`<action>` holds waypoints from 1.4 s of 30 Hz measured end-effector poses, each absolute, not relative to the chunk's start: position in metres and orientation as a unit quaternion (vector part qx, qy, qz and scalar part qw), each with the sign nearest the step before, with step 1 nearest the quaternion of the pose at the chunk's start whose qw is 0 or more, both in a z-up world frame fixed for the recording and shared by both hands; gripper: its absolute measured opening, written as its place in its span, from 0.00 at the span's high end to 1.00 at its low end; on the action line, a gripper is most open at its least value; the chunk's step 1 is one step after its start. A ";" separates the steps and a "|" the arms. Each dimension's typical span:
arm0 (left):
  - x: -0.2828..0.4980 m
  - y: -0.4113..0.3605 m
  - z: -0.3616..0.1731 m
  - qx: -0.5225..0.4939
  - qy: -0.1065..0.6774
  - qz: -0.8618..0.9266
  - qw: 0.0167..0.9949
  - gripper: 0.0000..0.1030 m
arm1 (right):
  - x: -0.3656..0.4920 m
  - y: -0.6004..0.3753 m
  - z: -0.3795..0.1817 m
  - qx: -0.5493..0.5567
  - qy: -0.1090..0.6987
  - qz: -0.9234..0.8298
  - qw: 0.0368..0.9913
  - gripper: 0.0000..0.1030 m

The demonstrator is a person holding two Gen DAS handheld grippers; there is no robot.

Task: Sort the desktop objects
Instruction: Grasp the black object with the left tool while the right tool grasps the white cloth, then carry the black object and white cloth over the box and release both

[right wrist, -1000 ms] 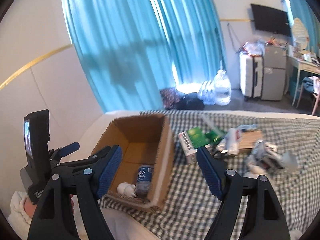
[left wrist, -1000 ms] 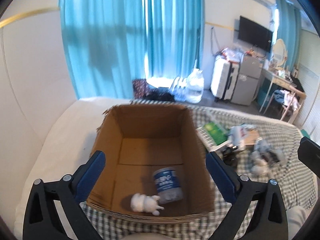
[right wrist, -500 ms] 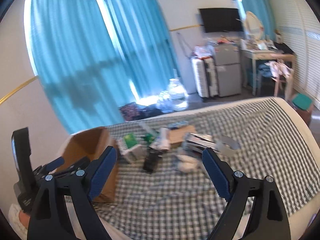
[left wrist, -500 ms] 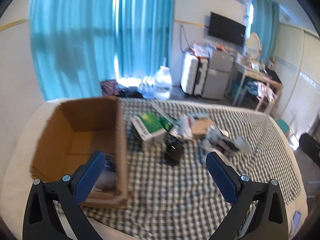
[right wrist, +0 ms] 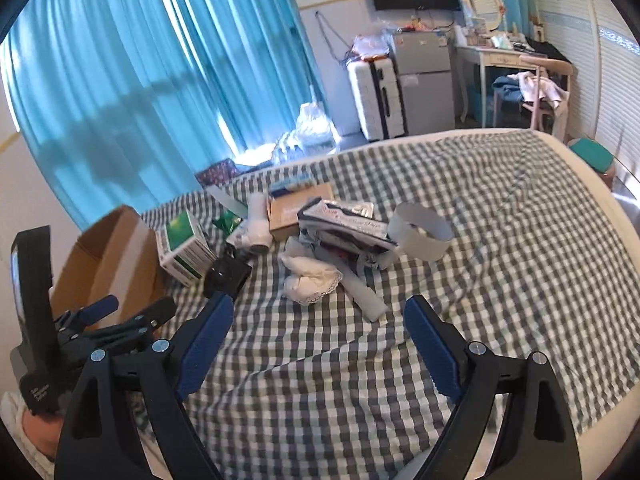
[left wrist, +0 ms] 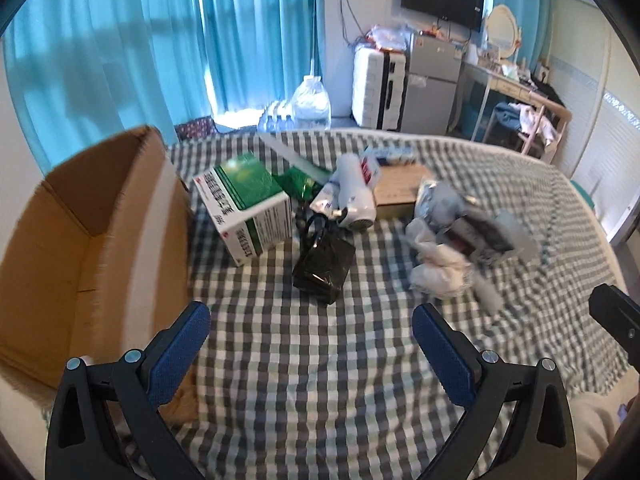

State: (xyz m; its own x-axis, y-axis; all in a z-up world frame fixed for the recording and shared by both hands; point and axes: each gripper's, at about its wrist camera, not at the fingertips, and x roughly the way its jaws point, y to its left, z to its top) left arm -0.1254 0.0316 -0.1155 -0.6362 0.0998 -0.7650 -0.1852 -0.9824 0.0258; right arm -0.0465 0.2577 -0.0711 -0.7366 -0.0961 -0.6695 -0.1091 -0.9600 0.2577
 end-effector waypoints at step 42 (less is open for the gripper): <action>-0.175 0.007 -0.183 -0.480 0.031 0.867 0.130 0.71 | -0.114 0.217 -0.139 -0.478 0.120 0.867 -0.076 0.90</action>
State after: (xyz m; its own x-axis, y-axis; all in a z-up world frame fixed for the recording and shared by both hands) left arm -0.1745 0.0073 -0.1835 -0.5050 0.1963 -0.8405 -0.2549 -0.9643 -0.0720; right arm -0.1144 0.2171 -0.1387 -0.5312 -0.2462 -0.8107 0.0162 -0.9596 0.2808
